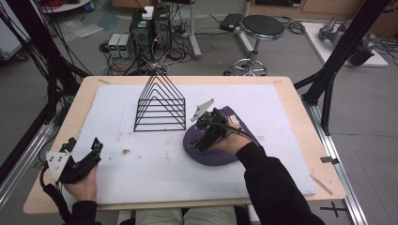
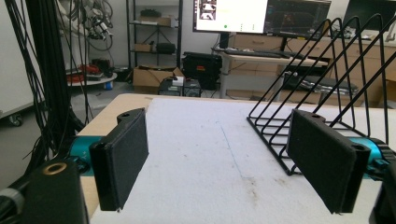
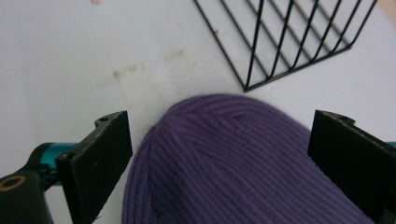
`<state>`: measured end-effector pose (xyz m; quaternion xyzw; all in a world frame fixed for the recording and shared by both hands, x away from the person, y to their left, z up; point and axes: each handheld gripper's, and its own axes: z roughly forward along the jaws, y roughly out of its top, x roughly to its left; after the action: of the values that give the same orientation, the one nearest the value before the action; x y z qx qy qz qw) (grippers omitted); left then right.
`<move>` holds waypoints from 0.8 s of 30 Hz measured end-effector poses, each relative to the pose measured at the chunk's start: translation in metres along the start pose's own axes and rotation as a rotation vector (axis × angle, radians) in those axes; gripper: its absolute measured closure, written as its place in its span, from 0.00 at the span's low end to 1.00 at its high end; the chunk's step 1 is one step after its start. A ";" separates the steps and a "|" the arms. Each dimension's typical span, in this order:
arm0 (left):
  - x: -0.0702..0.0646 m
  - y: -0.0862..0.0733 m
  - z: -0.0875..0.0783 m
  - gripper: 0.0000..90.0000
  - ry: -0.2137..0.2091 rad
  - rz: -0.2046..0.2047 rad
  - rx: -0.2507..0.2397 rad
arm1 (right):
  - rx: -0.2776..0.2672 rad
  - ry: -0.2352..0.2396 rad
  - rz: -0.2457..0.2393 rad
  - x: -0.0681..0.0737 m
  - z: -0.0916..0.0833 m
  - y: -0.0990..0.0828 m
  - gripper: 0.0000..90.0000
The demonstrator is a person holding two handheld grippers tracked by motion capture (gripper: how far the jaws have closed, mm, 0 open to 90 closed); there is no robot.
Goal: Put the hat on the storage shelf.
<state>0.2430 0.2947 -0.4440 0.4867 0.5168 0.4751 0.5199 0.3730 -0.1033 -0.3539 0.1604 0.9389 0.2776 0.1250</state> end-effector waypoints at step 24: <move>0.001 0.000 0.000 0.24 0.001 -0.002 -0.006 | 0.284 0.115 -0.059 0.025 0.051 -0.020 0.09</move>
<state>0.2428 0.2955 -0.4441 0.4843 0.5162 0.4764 0.5216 0.3621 -0.0855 -0.4106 0.1329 0.9786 0.1471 0.0553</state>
